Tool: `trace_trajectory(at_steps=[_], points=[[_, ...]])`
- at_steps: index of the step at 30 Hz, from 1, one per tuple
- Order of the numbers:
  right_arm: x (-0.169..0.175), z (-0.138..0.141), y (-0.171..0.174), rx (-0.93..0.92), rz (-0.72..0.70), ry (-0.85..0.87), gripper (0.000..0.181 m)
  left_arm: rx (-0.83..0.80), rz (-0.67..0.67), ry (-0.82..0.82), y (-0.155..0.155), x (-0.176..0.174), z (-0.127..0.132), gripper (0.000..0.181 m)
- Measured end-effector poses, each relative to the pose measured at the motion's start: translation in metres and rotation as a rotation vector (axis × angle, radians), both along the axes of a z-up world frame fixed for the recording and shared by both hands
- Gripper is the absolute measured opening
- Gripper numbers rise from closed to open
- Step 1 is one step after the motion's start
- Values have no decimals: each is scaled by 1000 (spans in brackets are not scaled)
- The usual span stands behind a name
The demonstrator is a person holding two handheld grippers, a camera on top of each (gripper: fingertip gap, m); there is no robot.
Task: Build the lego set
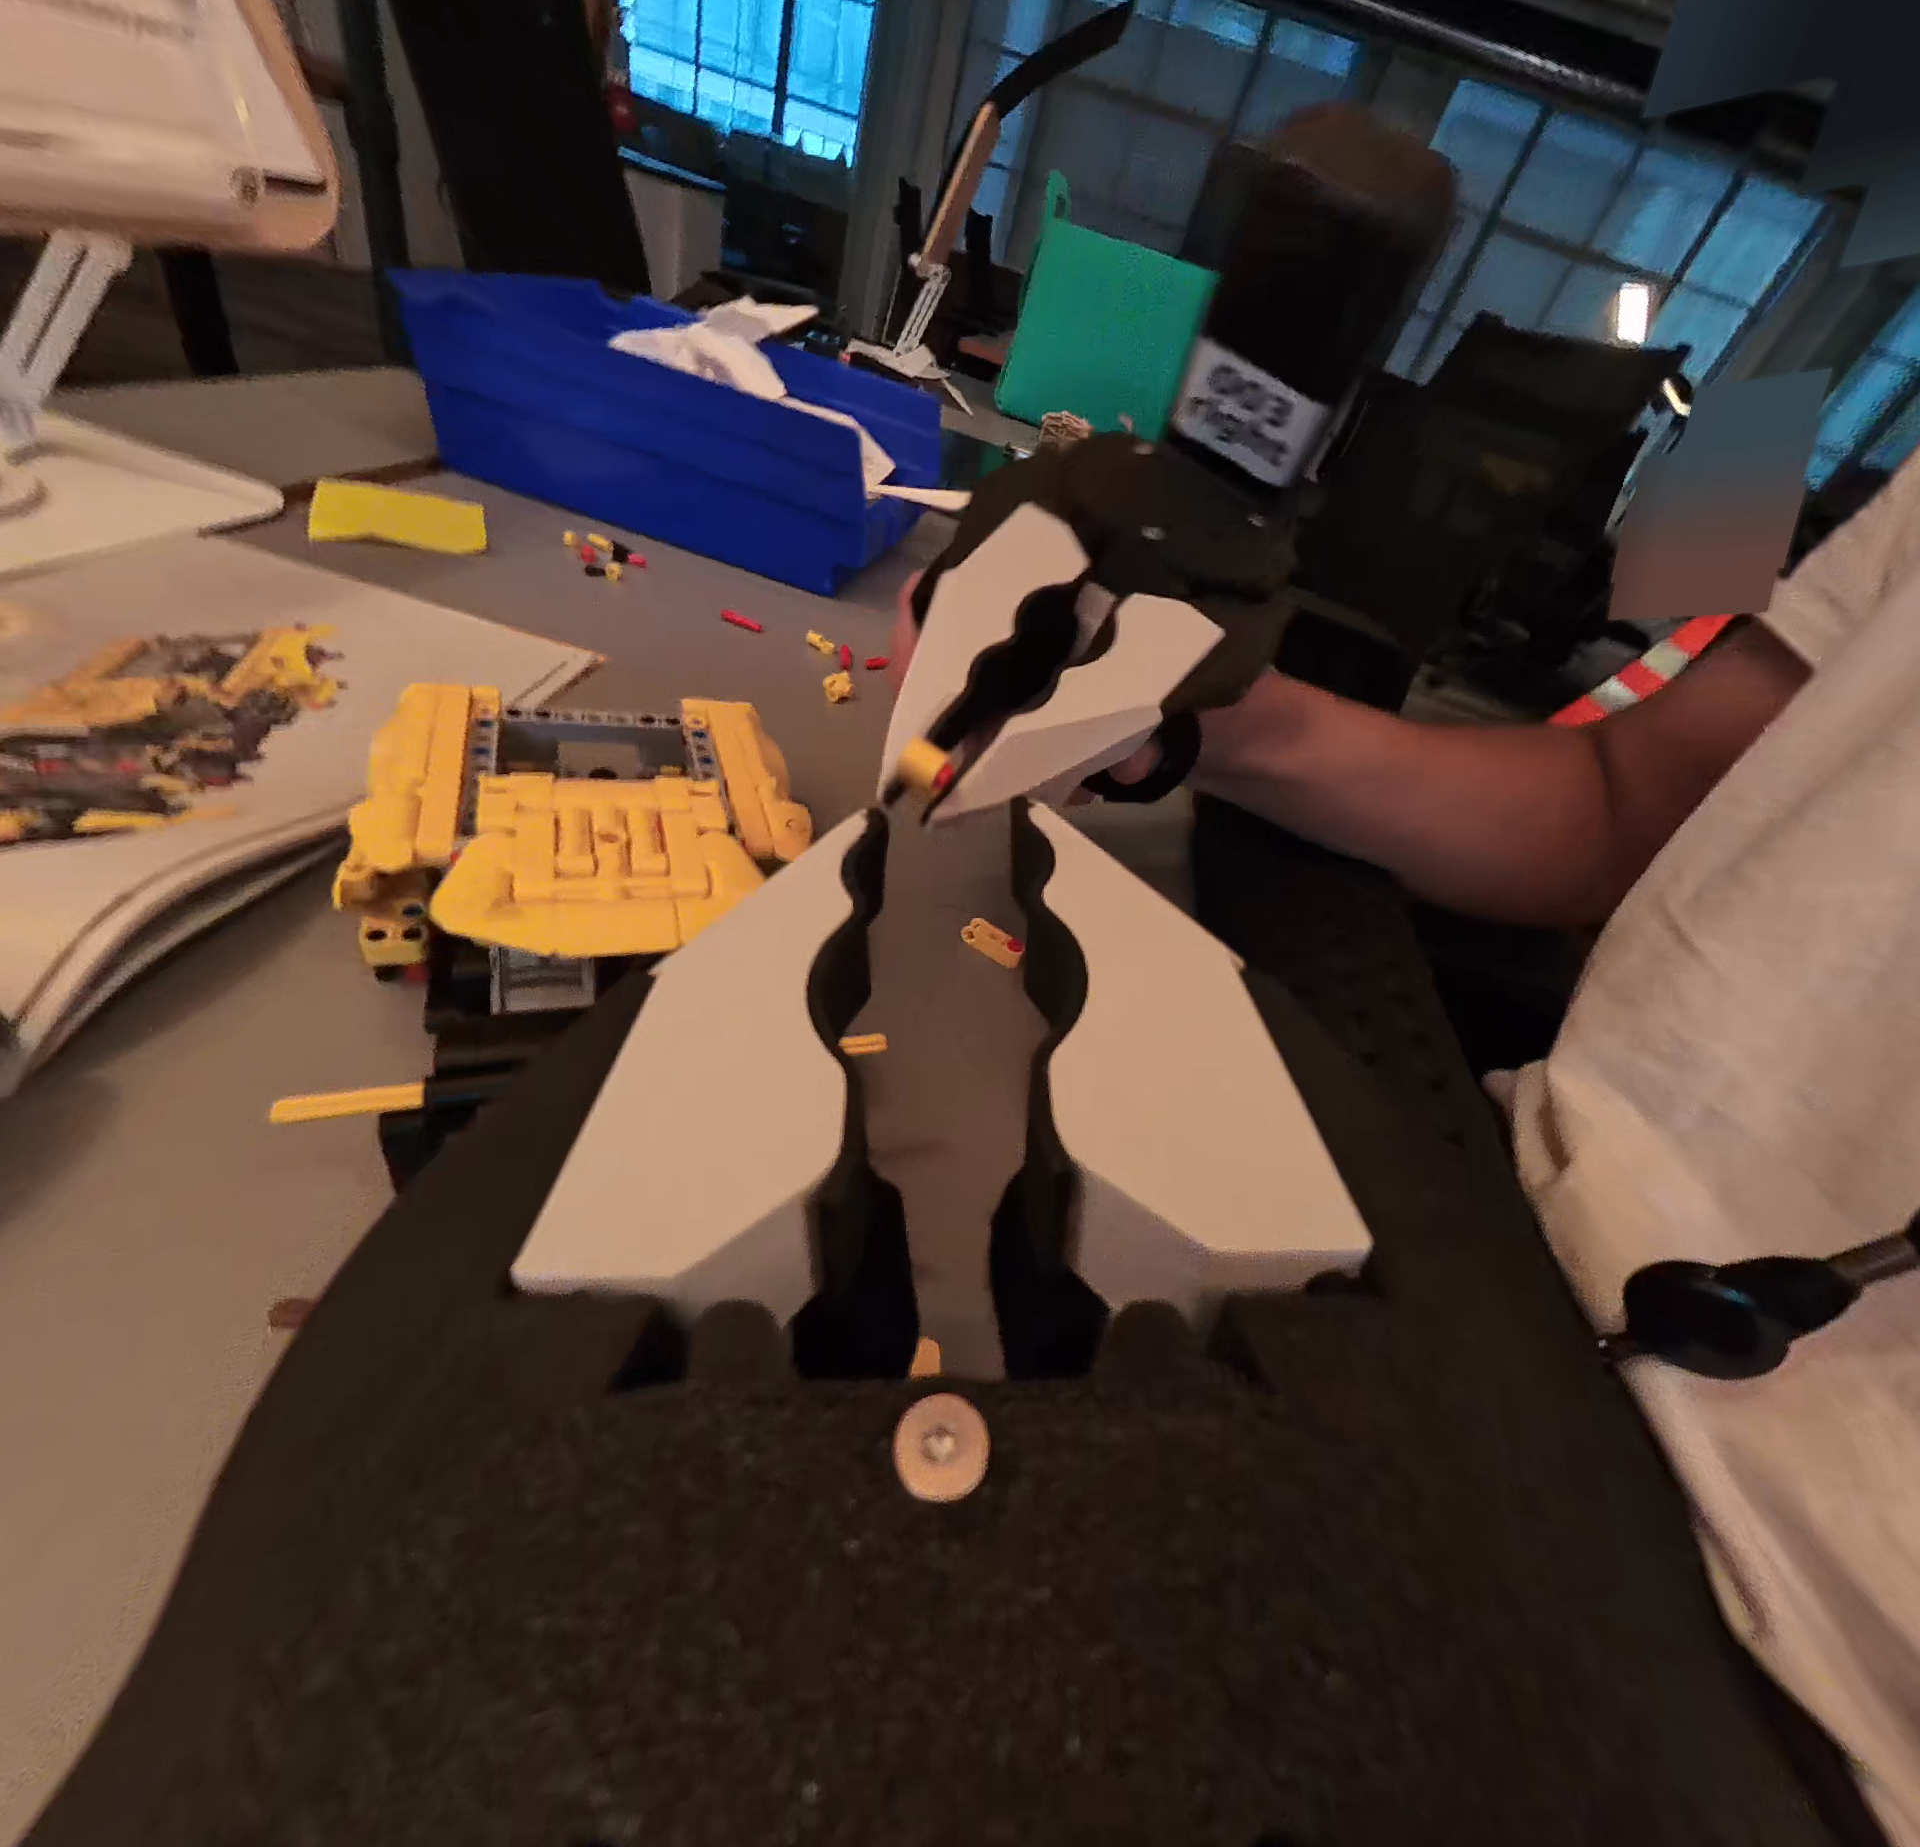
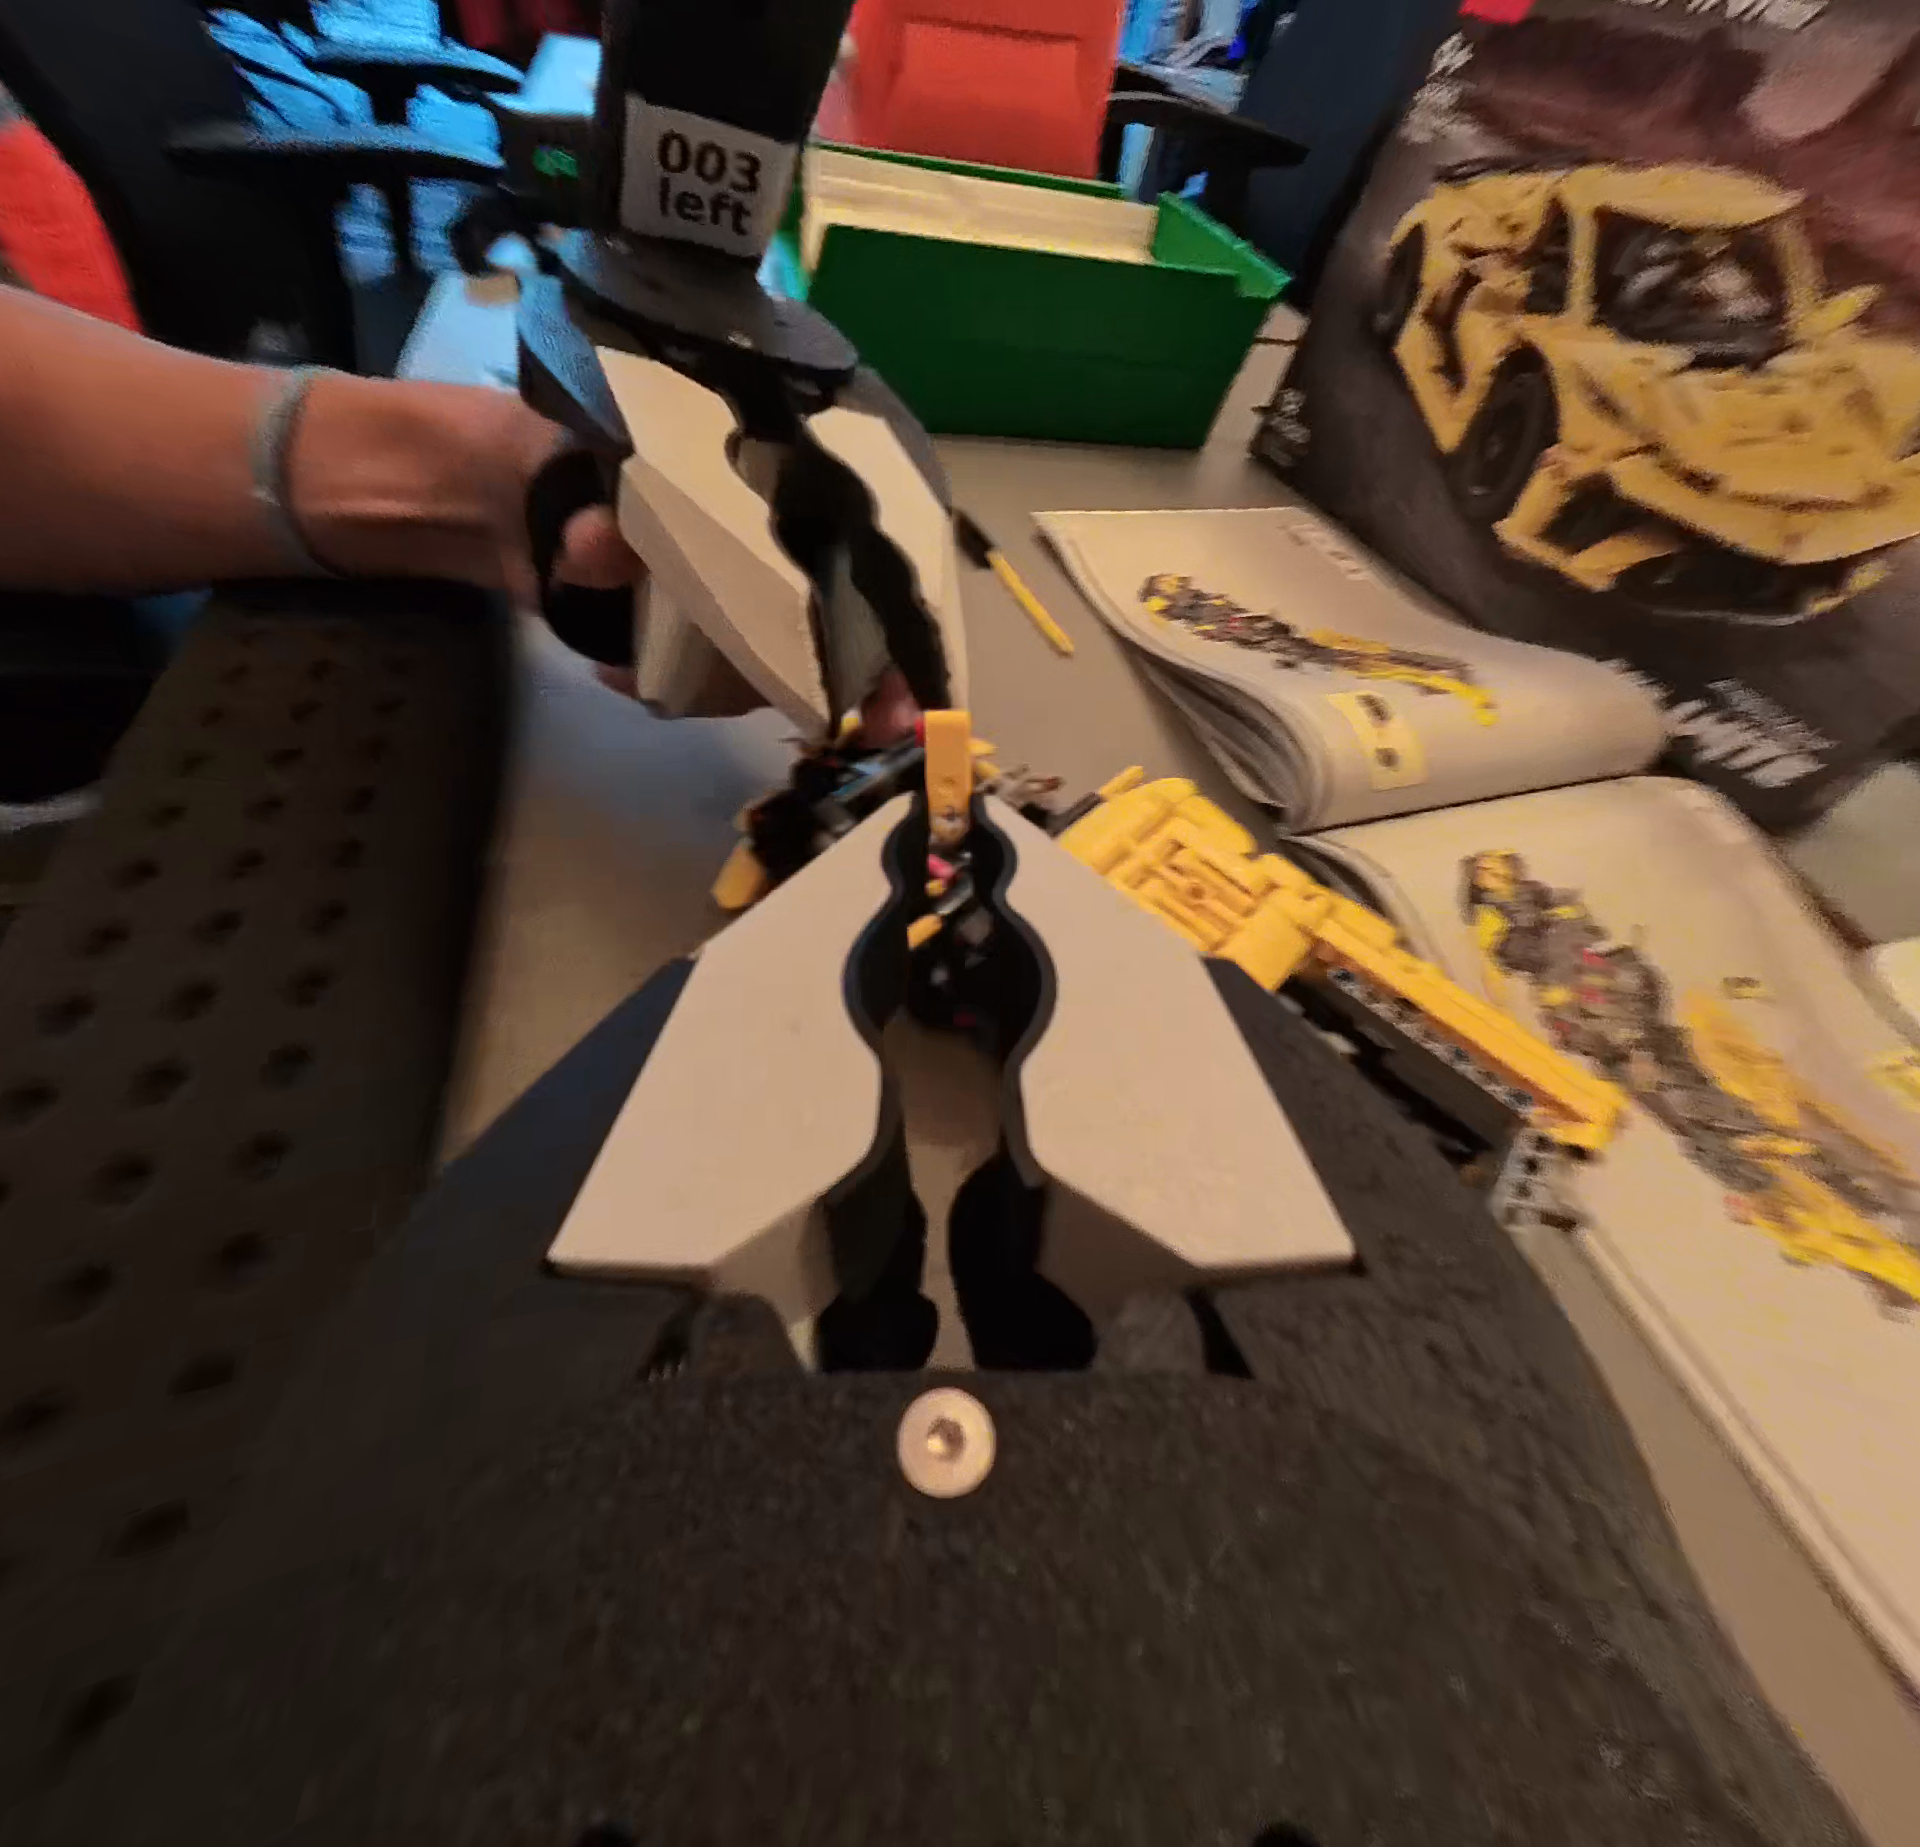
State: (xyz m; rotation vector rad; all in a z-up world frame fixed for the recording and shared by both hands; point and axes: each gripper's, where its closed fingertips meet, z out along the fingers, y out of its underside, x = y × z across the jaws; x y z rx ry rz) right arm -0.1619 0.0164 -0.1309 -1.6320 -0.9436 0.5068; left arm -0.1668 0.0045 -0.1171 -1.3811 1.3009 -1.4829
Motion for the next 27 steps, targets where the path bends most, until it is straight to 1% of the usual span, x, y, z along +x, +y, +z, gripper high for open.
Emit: trace_trajectory(at_steps=[2, 5, 8, 10, 12, 17, 20, 22, 27], points=[[6, 5, 7, 120, -80, -70, 6, -72, 2, 22, 3, 2, -3, 24], [7, 7, 11, 265, -154, -203, 6, -170, 31, 25, 12, 3, -3, 23], [1, 11, 11, 359, -191, -276, 7, -279, 28, -4, 18, 2, 1, 20], [1, 14, 12, 410, -224, -311, 7, -314, 19, -17, 19, 0, 4, 18], [1, 12, 14, 430, -241, -346, 7, -307, 16, -15, 18, 0, 3, 14], [2, 2, 18, 417, -248, -407, 7, -292, 10, -15, 15, 2, 3, 15], [0, 3, 17, 420, -244, -403, 6, -286, 13, -4, 16, 2, 1, 14], [-3, 2, 16, 412, -232, -396, 7, -258, 24, 0, 16, 2, 0, 8], [-4, 3, 16, 415, -231, -390, 6, -202, 34, 1, 15, 1, 1, 7]])
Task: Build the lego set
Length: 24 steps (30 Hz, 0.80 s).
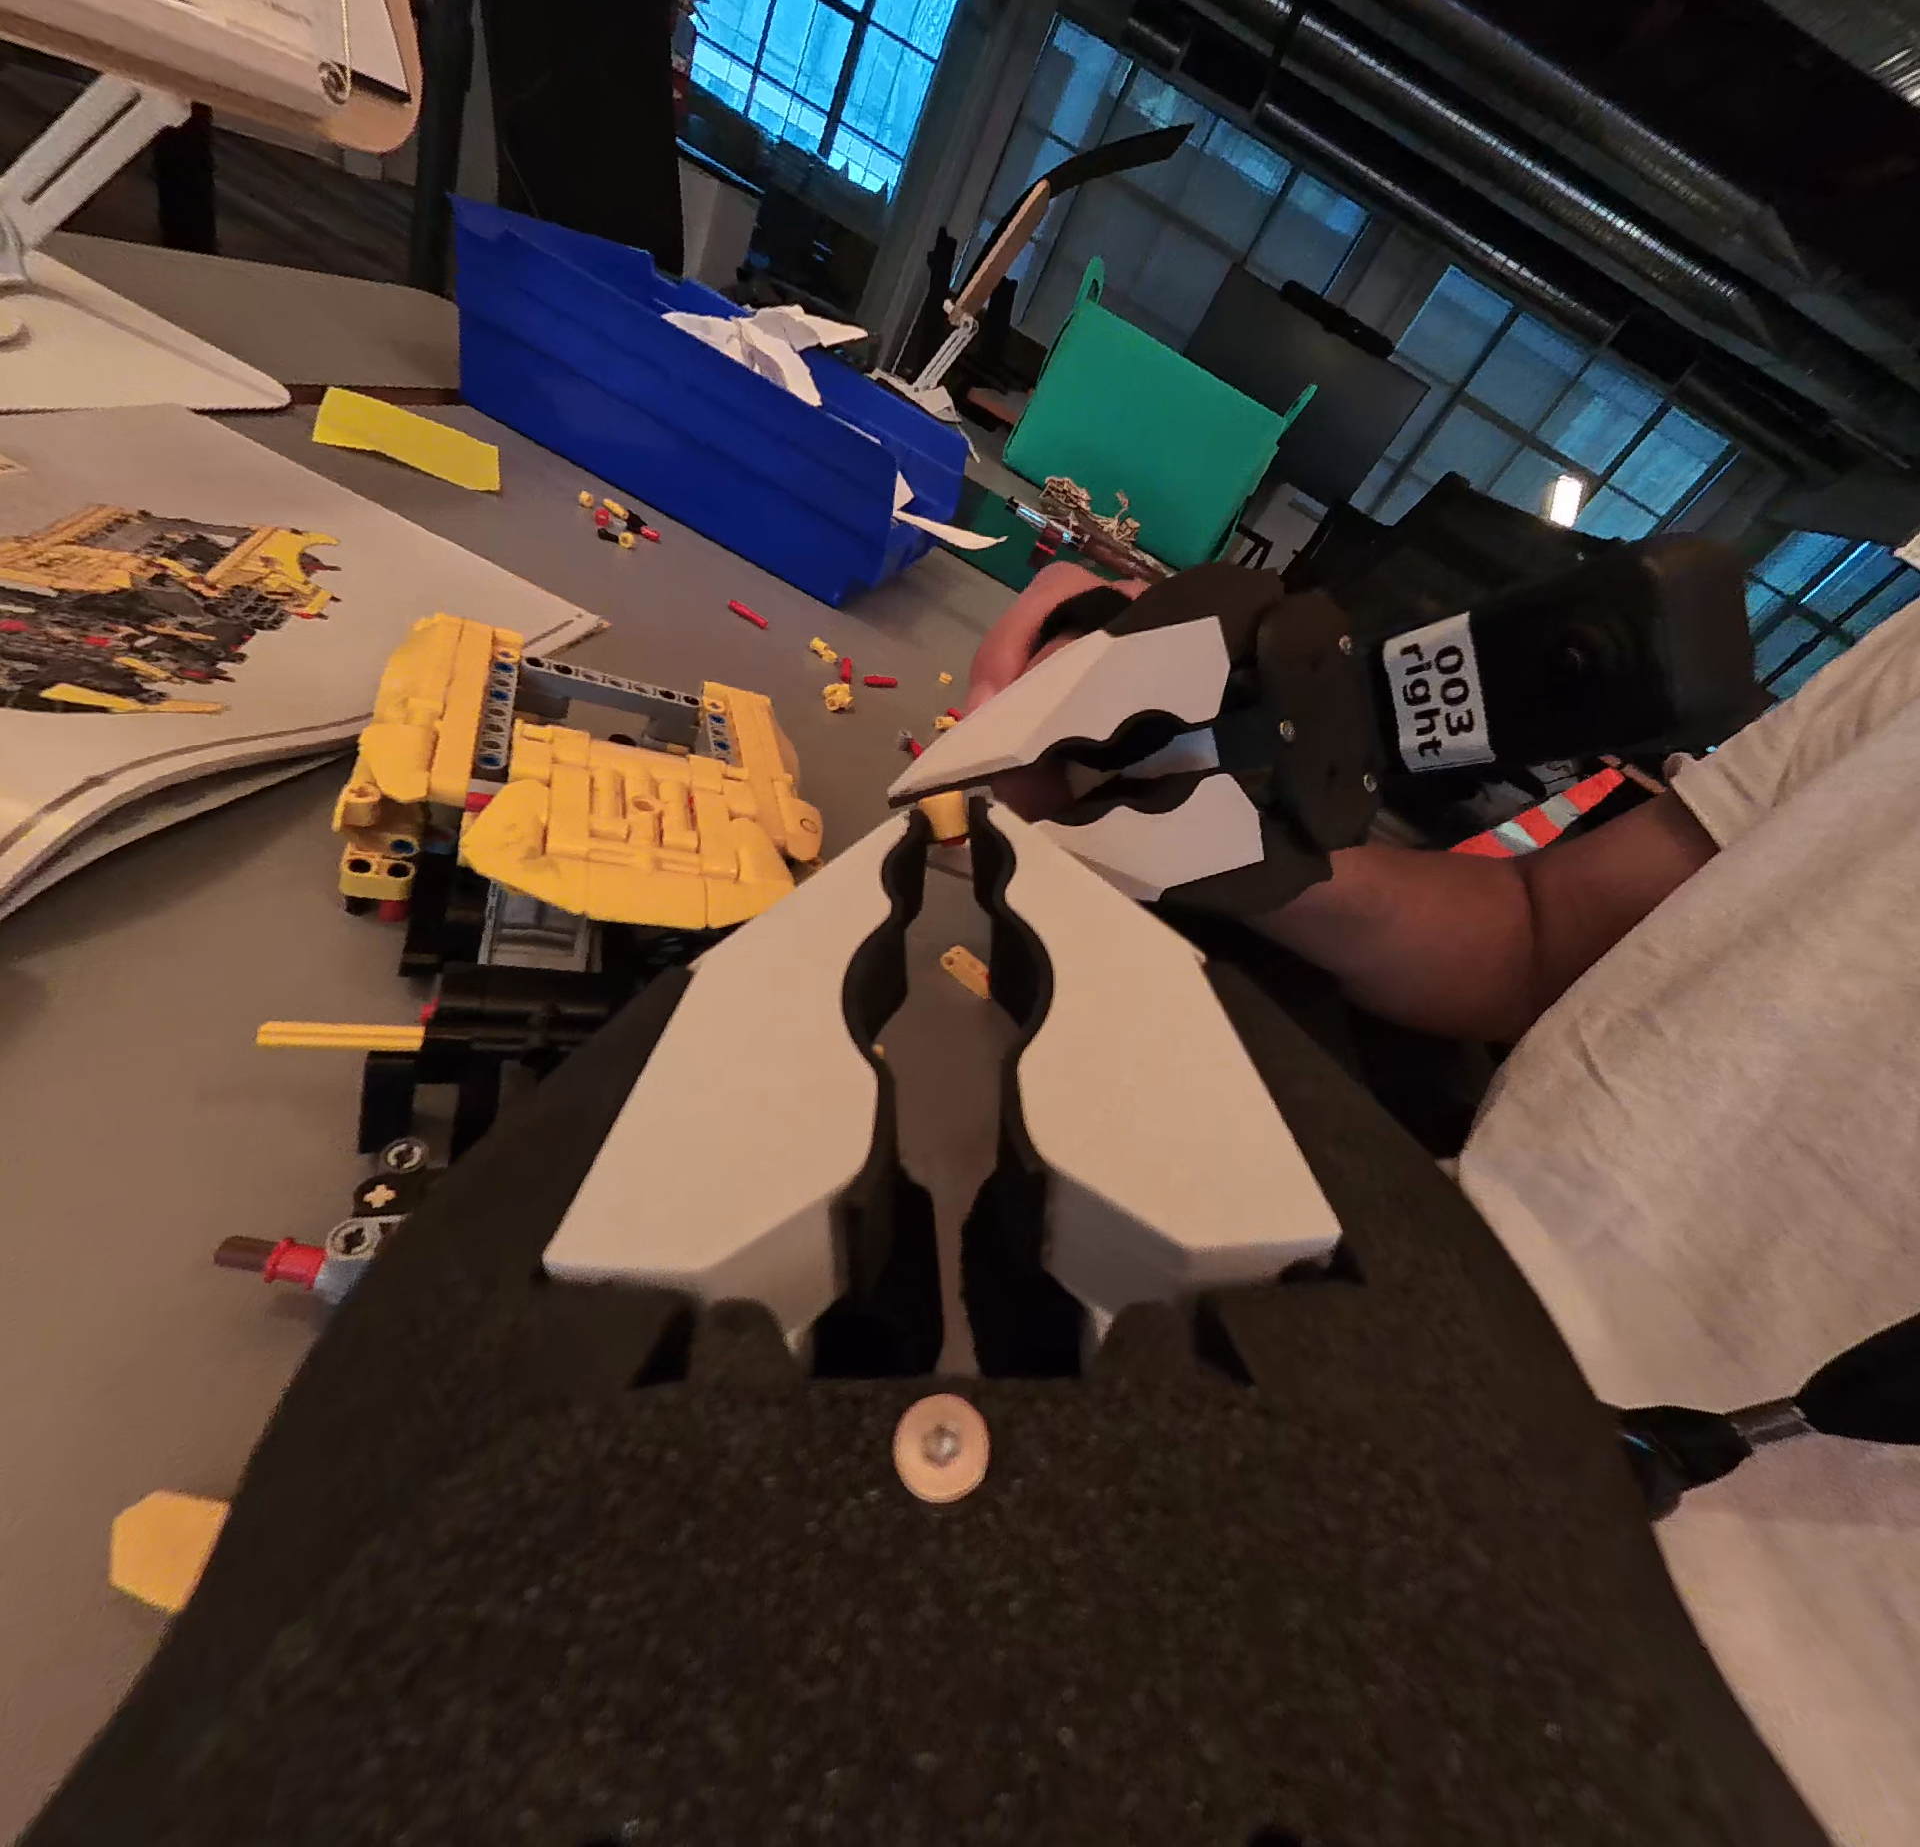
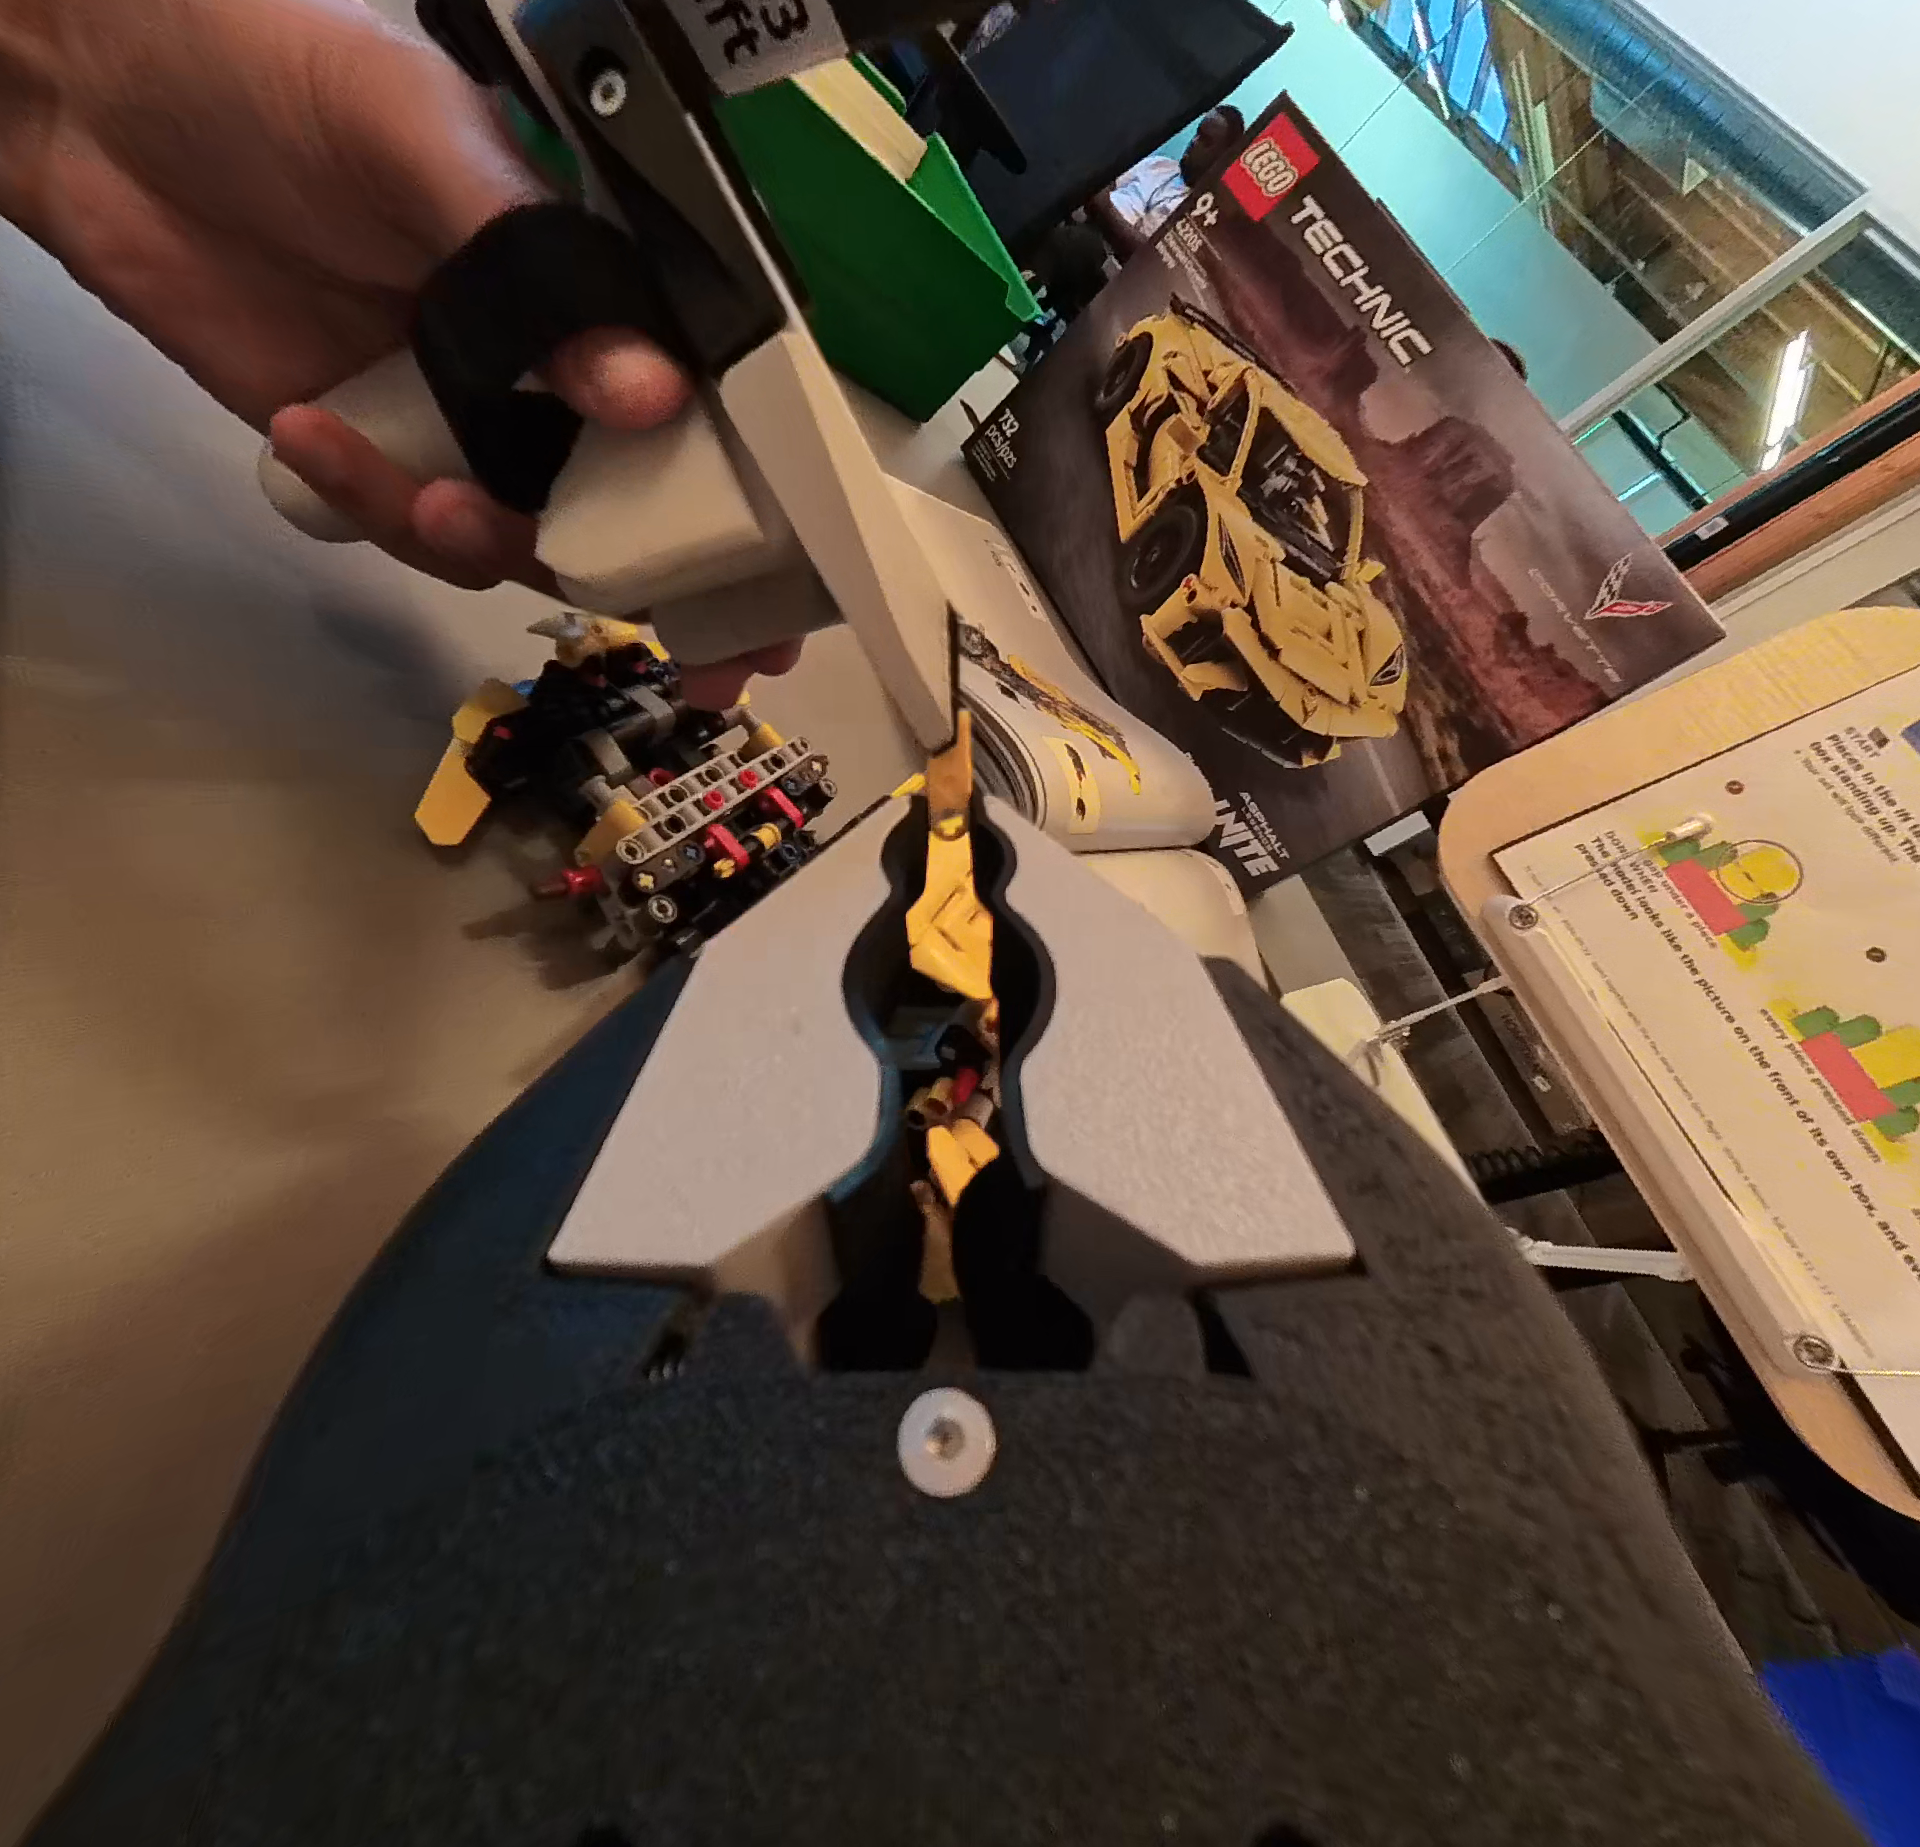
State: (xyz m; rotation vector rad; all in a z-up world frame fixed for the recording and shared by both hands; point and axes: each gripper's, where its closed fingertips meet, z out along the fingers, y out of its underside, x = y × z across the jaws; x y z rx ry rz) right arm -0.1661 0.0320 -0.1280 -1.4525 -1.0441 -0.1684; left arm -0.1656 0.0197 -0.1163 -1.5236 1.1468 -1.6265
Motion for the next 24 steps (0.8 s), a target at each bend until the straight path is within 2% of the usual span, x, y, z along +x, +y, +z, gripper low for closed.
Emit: trace_trajectory(at_steps=[5, 12, 24], points=[[2, -6, 2, -21, -13, -9, 6, 75, 29, 46, 2, 1, -7, 7], [-2, -4, 3, -57, -22, 47, 15, 64, 56, 78, 8, 1, -12, 7], [-2, -12, 6, -31, -55, -55, 8, 54, 49, 112, 7, 3, -18, 7]])
